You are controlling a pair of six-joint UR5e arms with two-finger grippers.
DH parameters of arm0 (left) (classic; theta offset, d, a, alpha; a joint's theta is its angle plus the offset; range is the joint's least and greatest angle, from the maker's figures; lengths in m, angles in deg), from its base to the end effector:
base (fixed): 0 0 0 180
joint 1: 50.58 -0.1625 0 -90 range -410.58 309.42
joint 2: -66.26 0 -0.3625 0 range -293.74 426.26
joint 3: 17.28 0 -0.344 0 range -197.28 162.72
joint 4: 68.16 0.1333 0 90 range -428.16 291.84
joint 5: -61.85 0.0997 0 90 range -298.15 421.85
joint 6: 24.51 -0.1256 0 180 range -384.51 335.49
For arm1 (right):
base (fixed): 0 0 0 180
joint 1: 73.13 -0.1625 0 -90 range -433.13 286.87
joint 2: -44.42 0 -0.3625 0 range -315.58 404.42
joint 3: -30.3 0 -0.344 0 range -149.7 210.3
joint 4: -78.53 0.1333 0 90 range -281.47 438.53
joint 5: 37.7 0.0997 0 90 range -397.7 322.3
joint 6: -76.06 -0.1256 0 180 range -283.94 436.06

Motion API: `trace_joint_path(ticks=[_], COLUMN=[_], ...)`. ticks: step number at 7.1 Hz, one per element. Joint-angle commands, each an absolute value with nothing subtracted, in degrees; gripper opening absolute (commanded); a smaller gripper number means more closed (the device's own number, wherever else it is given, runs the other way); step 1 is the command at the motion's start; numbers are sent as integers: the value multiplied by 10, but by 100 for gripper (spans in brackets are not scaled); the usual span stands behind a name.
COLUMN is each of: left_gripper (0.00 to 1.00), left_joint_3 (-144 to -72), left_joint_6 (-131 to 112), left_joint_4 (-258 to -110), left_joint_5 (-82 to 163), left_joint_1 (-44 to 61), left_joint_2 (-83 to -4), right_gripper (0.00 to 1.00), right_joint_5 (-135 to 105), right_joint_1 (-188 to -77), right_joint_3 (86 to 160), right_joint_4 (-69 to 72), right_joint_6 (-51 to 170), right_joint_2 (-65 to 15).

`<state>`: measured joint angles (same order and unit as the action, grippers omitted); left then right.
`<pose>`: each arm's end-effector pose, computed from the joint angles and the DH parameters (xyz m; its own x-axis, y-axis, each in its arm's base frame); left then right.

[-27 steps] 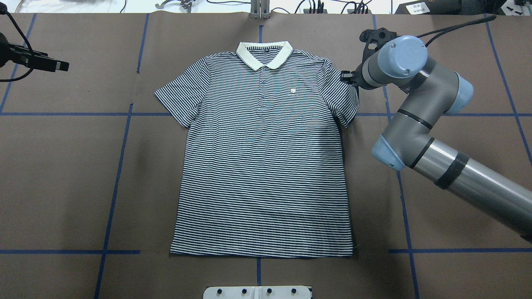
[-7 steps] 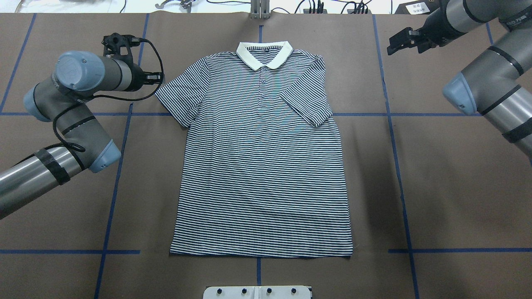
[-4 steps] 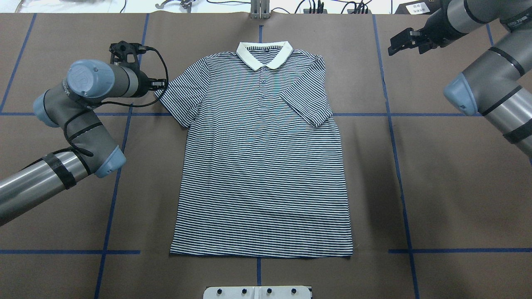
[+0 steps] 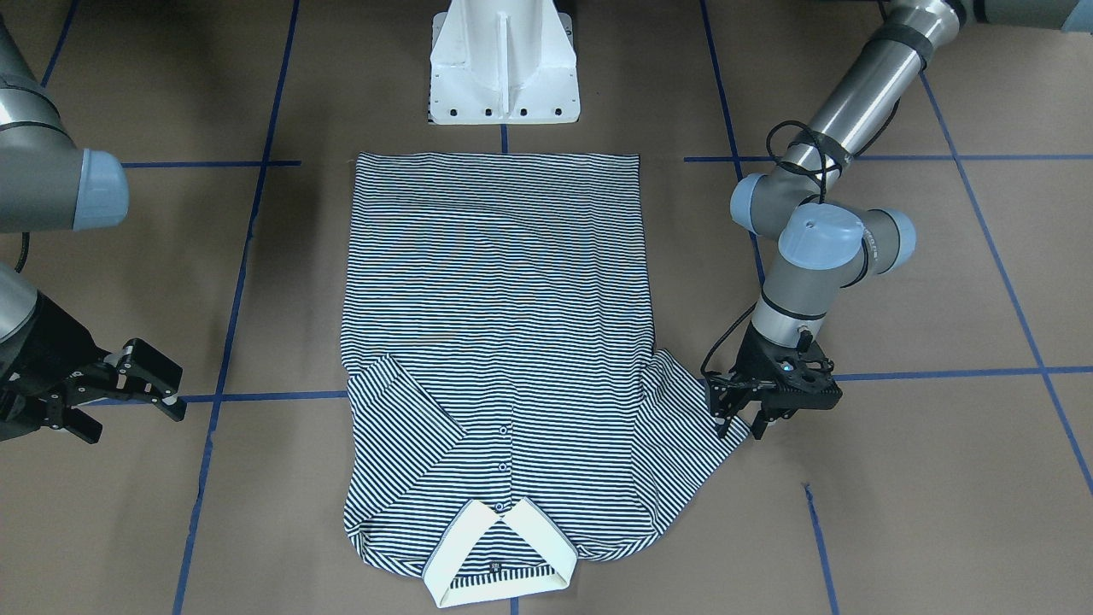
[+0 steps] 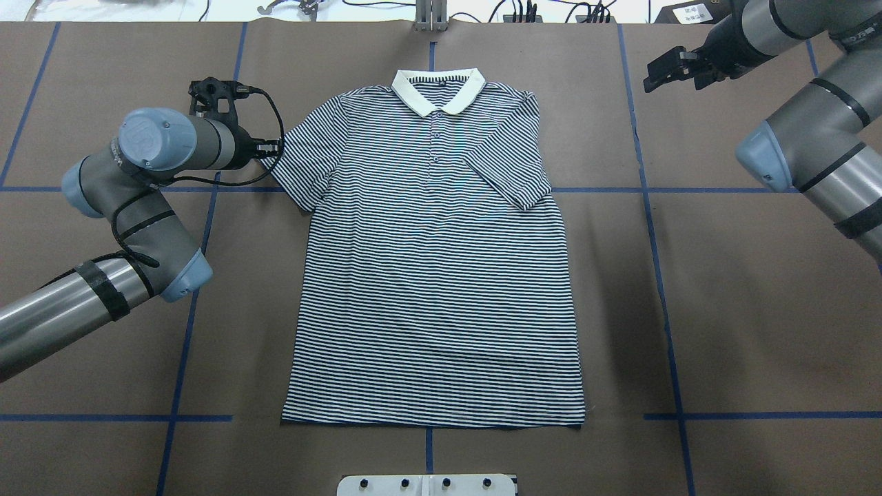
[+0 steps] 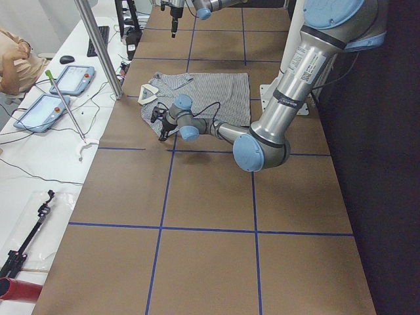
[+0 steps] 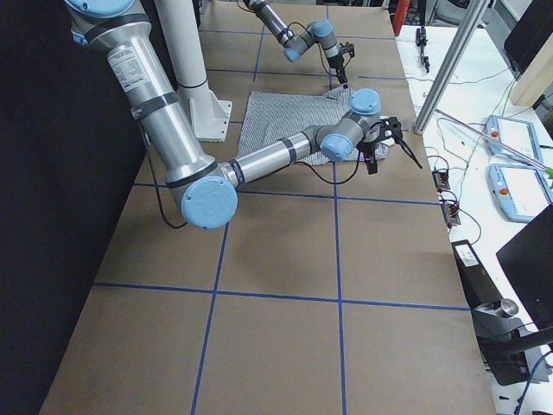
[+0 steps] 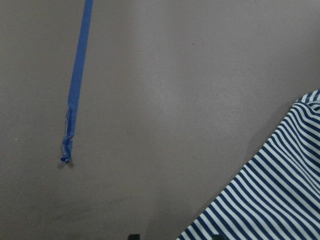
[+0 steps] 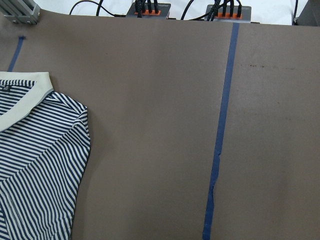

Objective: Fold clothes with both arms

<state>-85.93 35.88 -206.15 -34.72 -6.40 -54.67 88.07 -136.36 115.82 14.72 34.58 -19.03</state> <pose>0.4079 -0.5622 0.3990 0.6422 0.0603 -0.7641 0.3517 0.8626 0.3637 -0.2272 -0.5834 0.3510 0.5942 -0.1718 0.7858 -0.1250 0.9453 0.3013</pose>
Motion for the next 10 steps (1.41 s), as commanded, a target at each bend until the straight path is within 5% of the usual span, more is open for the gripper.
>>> trace_joint_path(ticks=[1, 2, 6, 10], left_gripper=[40, 0, 0, 0], left_joint_3=[-859, -860, -903, -886], left_joint_6=[359, 359, 360, 430], left_joint_4=[-2061, -2062, -2009, -1859], left_joint_5=[-347, -347, -348, -347], left_joint_1=[-65, -65, -66, -103], left_joint_2=[-546, -546, -565, -700], right_gripper=[100, 100, 100, 100], right_joint_5=[881, 881, 881, 880], right_joint_1=[-1364, -1364, -1364, -1363], right_joint_3=[1158, 1158, 1158, 1158], right_joint_4=[147, 147, 148, 148], right_joint_6=[346, 346, 346, 346], right_joint_2=[-190, -190, -190, -190])
